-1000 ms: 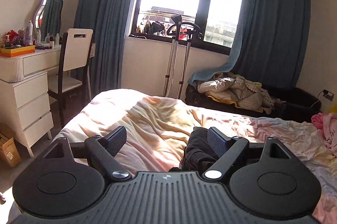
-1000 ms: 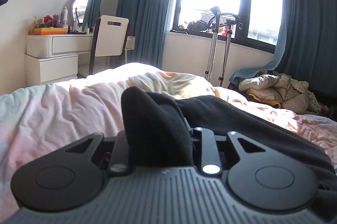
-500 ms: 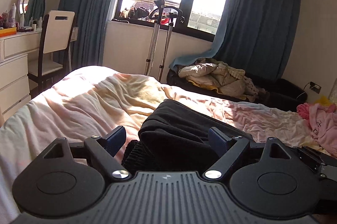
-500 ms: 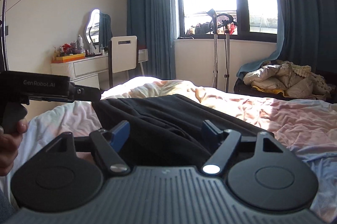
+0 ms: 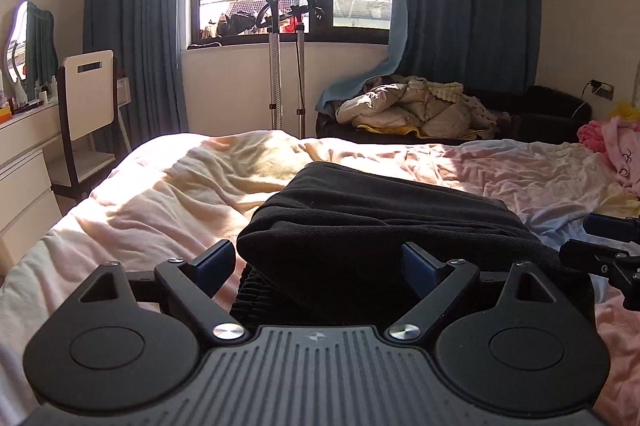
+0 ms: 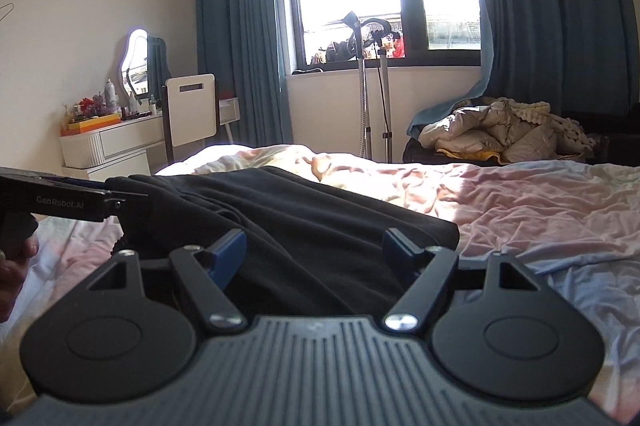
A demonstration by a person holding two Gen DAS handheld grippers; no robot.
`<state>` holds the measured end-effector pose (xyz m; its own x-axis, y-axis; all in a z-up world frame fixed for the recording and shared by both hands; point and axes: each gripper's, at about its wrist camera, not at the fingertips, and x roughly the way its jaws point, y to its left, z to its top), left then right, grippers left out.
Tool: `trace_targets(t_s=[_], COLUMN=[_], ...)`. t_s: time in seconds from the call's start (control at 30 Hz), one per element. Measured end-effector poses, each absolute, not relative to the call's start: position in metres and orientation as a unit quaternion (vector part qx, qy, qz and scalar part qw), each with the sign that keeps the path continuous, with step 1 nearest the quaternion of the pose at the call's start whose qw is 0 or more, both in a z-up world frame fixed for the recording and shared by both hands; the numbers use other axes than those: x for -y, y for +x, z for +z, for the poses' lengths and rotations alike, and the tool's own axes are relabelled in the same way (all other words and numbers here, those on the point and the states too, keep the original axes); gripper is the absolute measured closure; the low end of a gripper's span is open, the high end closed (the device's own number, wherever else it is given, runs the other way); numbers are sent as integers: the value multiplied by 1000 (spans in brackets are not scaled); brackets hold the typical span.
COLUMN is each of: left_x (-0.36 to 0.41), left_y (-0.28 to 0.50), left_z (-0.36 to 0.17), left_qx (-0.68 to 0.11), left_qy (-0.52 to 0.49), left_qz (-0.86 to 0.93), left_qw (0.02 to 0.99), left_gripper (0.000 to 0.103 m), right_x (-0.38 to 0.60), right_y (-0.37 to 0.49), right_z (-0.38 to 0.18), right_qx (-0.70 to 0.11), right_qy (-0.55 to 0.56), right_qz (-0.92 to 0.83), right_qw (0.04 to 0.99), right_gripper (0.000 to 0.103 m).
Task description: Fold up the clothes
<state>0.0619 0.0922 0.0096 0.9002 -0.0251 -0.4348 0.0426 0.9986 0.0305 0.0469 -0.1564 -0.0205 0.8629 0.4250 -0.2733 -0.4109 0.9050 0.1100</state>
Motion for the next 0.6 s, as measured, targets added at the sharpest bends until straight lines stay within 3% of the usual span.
trace_targets(t_s=[0.17, 0.33, 0.6], left_x=[-97, -106, -104], left_y=[83, 95, 86], left_z=[-9, -19, -14], left_qx=[-260, -288, -277], left_qy=[-3, -45, -71], left_qz=[-9, 1, 6], left_qw=[966, 957, 958], left_gripper=[11, 10, 10], right_x=[150, 142, 142], right_y=[60, 69, 67], right_z=[-34, -54, -57], right_qx=[-172, -203, -212], right_qy=[36, 31, 39], right_qz=[231, 231, 224], right_qw=[957, 951, 951], right_gripper=[27, 36, 43])
